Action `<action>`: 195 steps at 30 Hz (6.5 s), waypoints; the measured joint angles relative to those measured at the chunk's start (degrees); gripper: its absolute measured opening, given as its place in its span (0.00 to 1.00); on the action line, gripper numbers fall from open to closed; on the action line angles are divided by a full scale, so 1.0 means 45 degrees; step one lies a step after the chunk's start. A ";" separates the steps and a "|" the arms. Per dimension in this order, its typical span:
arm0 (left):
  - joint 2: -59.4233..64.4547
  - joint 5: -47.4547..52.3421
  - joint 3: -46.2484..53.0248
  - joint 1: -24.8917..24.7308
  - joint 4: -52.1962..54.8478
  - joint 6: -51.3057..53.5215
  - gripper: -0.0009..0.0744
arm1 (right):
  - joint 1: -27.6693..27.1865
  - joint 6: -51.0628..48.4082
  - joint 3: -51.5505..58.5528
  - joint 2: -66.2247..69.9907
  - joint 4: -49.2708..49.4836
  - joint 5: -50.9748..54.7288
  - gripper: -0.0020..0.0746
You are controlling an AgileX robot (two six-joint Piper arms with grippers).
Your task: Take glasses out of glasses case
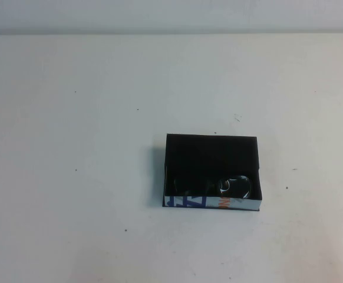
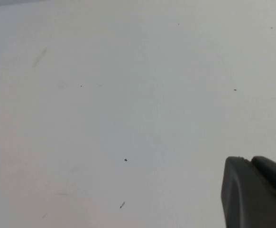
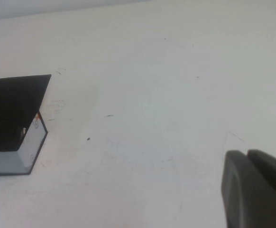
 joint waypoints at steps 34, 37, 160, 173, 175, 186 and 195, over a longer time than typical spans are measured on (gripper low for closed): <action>0.0000 0.0000 0.0000 0.0000 0.0000 0.0000 0.01 | 0.0000 0.0000 0.0000 0.0000 0.0351 0.0000 0.00; 0.0000 0.0000 0.0000 0.0000 0.0000 0.0000 0.01 | 0.0000 0.0030 0.0000 0.0000 0.1134 0.0000 0.00; 0.0000 0.0000 0.0000 0.0000 0.0000 0.0000 0.01 | 0.7481 -1.0302 -2.1730 2.6754 -0.0668 0.9924 0.44; 0.0000 0.0000 0.0000 0.0000 0.0000 0.0000 0.01 | 0.7171 -1.0302 -2.2503 2.6933 0.0010 1.0773 0.11; 0.0000 0.0000 0.0000 0.0000 0.0000 0.0000 0.01 | 0.7129 -1.0274 -2.3114 2.6933 0.0018 1.1248 0.11; 0.0000 0.0000 0.0000 0.0000 0.0000 0.0000 0.01 | 0.7064 -0.5181 -2.4471 2.5287 -0.0022 1.1627 0.11; 0.0000 0.0000 0.0000 0.0000 0.0000 0.0000 0.01 | 0.4649 -0.1067 -2.0299 2.1770 0.0519 1.1658 0.11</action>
